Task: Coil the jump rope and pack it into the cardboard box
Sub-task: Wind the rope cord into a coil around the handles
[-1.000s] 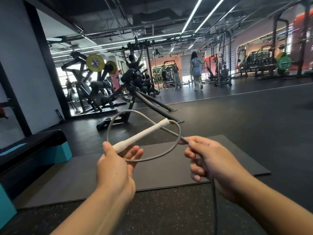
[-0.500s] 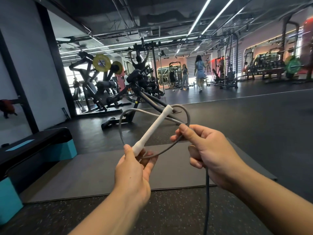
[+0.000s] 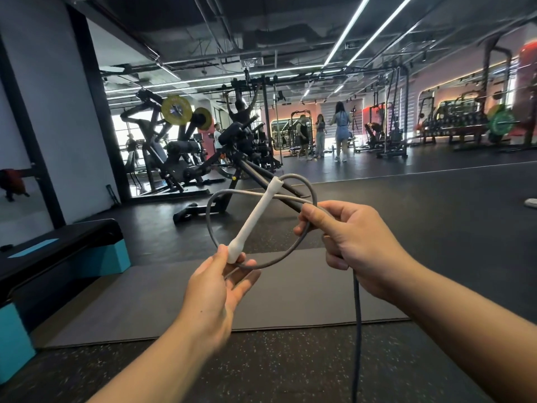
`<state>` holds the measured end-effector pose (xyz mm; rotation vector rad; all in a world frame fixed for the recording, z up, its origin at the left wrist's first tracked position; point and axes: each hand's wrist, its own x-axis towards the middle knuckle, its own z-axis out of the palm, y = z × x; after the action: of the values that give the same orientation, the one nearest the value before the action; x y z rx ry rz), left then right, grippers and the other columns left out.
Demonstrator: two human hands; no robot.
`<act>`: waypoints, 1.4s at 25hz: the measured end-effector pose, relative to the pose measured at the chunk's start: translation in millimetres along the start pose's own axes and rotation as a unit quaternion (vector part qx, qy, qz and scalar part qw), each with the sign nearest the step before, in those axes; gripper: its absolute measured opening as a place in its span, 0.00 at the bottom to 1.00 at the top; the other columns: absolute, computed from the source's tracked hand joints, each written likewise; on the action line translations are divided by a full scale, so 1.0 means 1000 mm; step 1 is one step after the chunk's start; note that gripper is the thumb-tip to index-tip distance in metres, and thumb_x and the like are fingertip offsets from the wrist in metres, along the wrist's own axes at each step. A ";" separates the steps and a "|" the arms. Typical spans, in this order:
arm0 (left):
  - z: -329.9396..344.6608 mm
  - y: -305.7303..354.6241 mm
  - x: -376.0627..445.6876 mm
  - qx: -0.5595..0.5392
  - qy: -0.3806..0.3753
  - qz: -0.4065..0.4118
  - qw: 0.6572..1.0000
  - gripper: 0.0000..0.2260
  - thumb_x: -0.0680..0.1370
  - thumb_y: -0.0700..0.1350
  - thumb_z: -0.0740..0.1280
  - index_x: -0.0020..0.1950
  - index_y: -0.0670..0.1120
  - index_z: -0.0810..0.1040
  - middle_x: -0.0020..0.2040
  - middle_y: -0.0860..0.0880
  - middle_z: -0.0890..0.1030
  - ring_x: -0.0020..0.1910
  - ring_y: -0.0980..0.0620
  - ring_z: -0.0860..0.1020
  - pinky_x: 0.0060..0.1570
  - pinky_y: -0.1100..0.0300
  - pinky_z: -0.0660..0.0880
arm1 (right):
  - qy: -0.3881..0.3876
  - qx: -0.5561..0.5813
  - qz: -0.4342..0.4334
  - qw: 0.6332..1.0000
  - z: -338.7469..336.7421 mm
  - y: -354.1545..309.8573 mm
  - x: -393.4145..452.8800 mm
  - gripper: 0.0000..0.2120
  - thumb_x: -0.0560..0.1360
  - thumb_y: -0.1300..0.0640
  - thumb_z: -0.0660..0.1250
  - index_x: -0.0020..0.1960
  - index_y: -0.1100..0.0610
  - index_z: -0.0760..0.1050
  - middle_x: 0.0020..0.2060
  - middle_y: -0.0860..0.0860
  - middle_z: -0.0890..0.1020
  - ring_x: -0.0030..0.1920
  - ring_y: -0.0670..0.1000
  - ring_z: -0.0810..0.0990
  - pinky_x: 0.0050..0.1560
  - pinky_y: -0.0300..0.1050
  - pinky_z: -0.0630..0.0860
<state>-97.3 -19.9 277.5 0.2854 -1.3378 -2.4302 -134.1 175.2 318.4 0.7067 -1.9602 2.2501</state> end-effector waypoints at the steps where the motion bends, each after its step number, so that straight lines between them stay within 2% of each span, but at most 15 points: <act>1: -0.001 0.000 0.002 0.023 0.002 -0.012 1.000 0.18 0.85 0.49 0.59 0.65 0.35 0.74 0.47 0.42 0.79 0.47 0.44 0.79 0.54 0.44 0.80 | -0.006 -0.010 -0.002 1.000 0.000 -0.001 0.000 0.12 0.80 0.55 0.69 0.48 0.65 0.81 0.41 0.60 0.86 0.22 0.47 0.56 0.24 0.39 0.54; 3: -0.001 0.007 0.002 0.149 0.035 -0.006 0.988 0.22 0.83 0.57 0.59 0.71 0.43 0.71 0.60 0.43 0.79 0.56 0.45 0.78 0.57 0.46 0.77 | -0.023 -0.041 -0.006 0.999 -0.001 -0.005 0.000 0.12 0.79 0.55 0.70 0.47 0.65 0.82 0.41 0.60 0.86 0.23 0.48 0.57 0.26 0.41 0.54; 5: 0.006 0.027 -0.005 0.319 0.073 0.136 0.935 0.28 0.80 0.64 0.59 0.75 0.52 0.65 0.71 0.51 0.71 0.67 0.50 0.71 0.63 0.50 0.69 | -0.052 -0.084 -0.010 0.995 -0.002 -0.011 0.001 0.12 0.79 0.55 0.70 0.46 0.64 0.83 0.39 0.58 0.86 0.23 0.47 0.59 0.26 0.40 0.55; 7: 0.028 0.060 -0.019 0.448 -0.014 0.381 0.809 0.26 0.79 0.64 0.60 0.74 0.54 0.67 0.69 0.58 0.70 0.68 0.58 0.69 0.63 0.60 0.67 | -0.091 -0.143 -0.014 0.985 -0.005 -0.019 0.003 0.11 0.79 0.54 0.70 0.46 0.63 0.83 0.36 0.55 0.86 0.23 0.47 0.60 0.24 0.39 0.56; 8: 0.045 0.076 -0.026 0.526 -0.100 0.437 0.723 0.23 0.80 0.63 0.59 0.71 0.54 0.72 0.66 0.60 0.74 0.63 0.61 0.72 0.60 0.65 0.68 | -0.107 -0.178 -0.021 0.978 -0.005 -0.023 0.005 0.11 0.78 0.54 0.71 0.47 0.62 0.84 0.36 0.55 0.87 0.24 0.48 0.61 0.23 0.40 0.58; 10: 0.082 0.095 -0.031 0.697 -0.223 0.404 0.548 0.23 0.81 0.64 0.54 0.60 0.52 0.80 0.53 0.57 0.83 0.50 0.59 0.79 0.48 0.67 0.73 | -0.132 -0.244 -0.037 0.960 -0.003 -0.032 0.006 0.10 0.78 0.53 0.72 0.48 0.60 0.84 0.39 0.56 0.88 0.25 0.49 0.65 0.24 0.42 0.62; 11: 0.097 0.099 -0.030 0.754 -0.249 0.353 0.494 0.27 0.81 0.65 0.51 0.53 0.49 0.82 0.46 0.53 0.85 0.44 0.54 0.81 0.41 0.65 0.75 | -0.139 -0.267 -0.045 0.953 -0.001 -0.037 0.007 0.09 0.78 0.53 0.72 0.48 0.59 0.85 0.39 0.56 0.88 0.24 0.48 0.66 0.24 0.42 0.63; 13: 0.116 0.101 -0.028 0.790 -0.287 0.270 0.470 0.34 0.82 0.66 0.45 0.45 0.47 0.84 0.39 0.47 0.86 0.37 0.46 0.83 0.31 0.63 0.76 | -0.144 -0.282 -0.068 0.946 0.001 -0.043 0.007 0.07 0.78 0.55 0.72 0.47 0.58 0.84 0.37 0.55 0.87 0.23 0.45 0.67 0.23 0.40 0.62; 16: 0.117 0.096 -0.025 0.789 -0.315 0.310 0.427 0.28 0.84 0.61 0.44 0.35 0.64 0.79 0.37 0.44 0.85 0.41 0.42 0.82 0.47 0.56 0.77 | -0.123 -0.261 -0.090 0.953 -0.003 -0.047 0.008 0.05 0.76 0.55 0.74 0.44 0.55 0.86 0.36 0.53 0.88 0.23 0.47 0.65 0.23 0.39 0.62; 18: 0.114 0.096 -0.025 0.788 -0.320 0.346 0.397 0.27 0.86 0.57 0.47 0.30 0.71 0.73 0.34 0.45 0.81 0.40 0.42 0.80 0.46 0.54 0.73 | -0.115 -0.257 -0.100 0.954 -0.009 -0.047 0.008 0.02 0.75 0.56 0.75 0.45 0.52 0.88 0.37 0.54 0.89 0.24 0.49 0.65 0.23 0.39 0.62; 22: 0.110 0.086 -0.017 0.802 -0.298 0.313 0.413 0.35 0.81 0.67 0.46 0.32 0.49 0.83 0.27 0.50 0.80 0.29 0.57 0.77 0.39 0.63 0.73 | -0.135 -0.262 -0.104 0.950 -0.012 -0.043 0.002 0.02 0.72 0.56 0.78 0.43 0.54 0.88 0.33 0.54 0.87 0.27 0.51 0.66 0.25 0.42 0.61; 25: 0.106 0.096 -0.010 0.811 -0.275 0.308 0.414 0.33 0.80 0.68 0.51 0.27 0.46 0.74 0.24 0.50 0.75 0.26 0.55 0.73 0.38 0.59 0.73 | -0.124 -0.303 -0.072 0.942 -0.031 -0.043 0.000 0.11 0.72 0.50 0.77 0.42 0.58 0.87 0.30 0.59 0.83 0.28 0.54 0.66 0.28 0.45 0.62; 26: 0.104 0.103 -0.009 0.800 -0.279 0.305 0.436 0.32 0.80 0.68 0.53 0.26 0.46 0.69 0.22 0.51 0.71 0.23 0.54 0.69 0.33 0.58 0.70 | -0.125 -0.308 -0.045 0.942 -0.041 -0.042 -0.001 0.13 0.73 0.47 0.75 0.42 0.59 0.86 0.29 0.58 0.83 0.27 0.53 0.66 0.28 0.44 0.62; 32: 0.087 0.131 0.001 0.548 -0.303 0.138 0.767 0.28 0.77 0.69 0.58 0.28 0.49 0.64 0.25 0.52 0.62 0.23 0.53 0.58 0.21 0.63 0.57 | -0.036 -0.133 0.026 0.990 -0.077 0.021 -0.020 0.16 0.73 0.44 0.69 0.41 0.58 0.83 0.26 0.51 0.63 0.26 0.50 0.62 0.30 0.48 0.70; 35: 0.093 0.129 0.003 0.380 -0.294 0.094 0.872 0.25 0.79 0.65 0.59 0.29 0.50 0.62 0.26 0.53 0.58 0.22 0.55 0.55 0.19 0.65 0.52 | -0.055 -0.052 0.064 0.995 -0.055 0.059 -0.032 0.14 0.73 0.48 0.69 0.47 0.58 0.84 0.27 0.48 0.62 0.26 0.47 0.59 0.27 0.43 0.60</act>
<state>-105.0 -12.1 436.5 -0.4304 -2.4227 -1.7658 -142.3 224.8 248.0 0.7262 -2.2164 2.2023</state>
